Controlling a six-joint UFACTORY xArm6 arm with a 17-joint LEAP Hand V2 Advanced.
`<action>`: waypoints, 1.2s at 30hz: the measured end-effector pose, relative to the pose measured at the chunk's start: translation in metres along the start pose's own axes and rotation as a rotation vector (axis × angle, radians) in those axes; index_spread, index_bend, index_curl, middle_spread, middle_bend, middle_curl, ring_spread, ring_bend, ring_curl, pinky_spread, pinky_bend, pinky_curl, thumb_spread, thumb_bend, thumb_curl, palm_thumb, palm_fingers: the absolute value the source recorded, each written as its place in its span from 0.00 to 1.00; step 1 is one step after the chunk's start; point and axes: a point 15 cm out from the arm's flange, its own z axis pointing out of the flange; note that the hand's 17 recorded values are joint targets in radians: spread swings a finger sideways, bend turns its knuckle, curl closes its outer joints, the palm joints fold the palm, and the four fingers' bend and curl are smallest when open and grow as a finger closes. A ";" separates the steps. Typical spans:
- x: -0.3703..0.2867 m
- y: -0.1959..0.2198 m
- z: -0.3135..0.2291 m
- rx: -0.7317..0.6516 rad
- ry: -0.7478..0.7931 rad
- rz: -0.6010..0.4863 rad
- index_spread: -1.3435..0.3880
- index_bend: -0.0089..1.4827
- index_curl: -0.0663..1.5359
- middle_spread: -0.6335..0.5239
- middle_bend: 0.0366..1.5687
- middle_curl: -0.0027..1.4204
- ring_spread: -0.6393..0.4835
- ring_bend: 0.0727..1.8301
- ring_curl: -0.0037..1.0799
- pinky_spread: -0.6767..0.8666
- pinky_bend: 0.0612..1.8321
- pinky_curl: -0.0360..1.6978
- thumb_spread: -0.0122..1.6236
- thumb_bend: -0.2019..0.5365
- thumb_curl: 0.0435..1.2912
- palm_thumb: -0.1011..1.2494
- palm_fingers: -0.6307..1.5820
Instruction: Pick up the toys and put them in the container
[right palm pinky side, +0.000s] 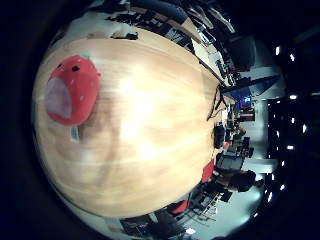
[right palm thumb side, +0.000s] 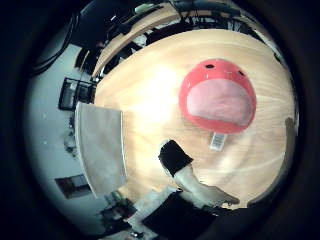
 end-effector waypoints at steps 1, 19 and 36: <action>0.000 -0.002 0.003 -0.005 -0.001 -0.001 0.52 0.11 0.20 0.44 0.16 0.26 0.51 0.34 0.22 0.69 0.46 0.13 0.61 0.23 0.20 0.30 0.36; 0.001 -0.019 0.081 -0.138 -0.034 -0.009 0.52 0.08 0.18 0.46 0.17 0.26 0.44 0.42 0.25 0.59 0.55 0.13 0.55 0.23 0.20 0.25 0.41; -0.005 -0.015 0.083 -0.201 -0.120 -0.012 0.48 0.15 0.14 0.20 0.45 0.38 0.29 0.65 0.40 0.14 0.72 0.20 0.63 0.28 0.22 0.40 0.80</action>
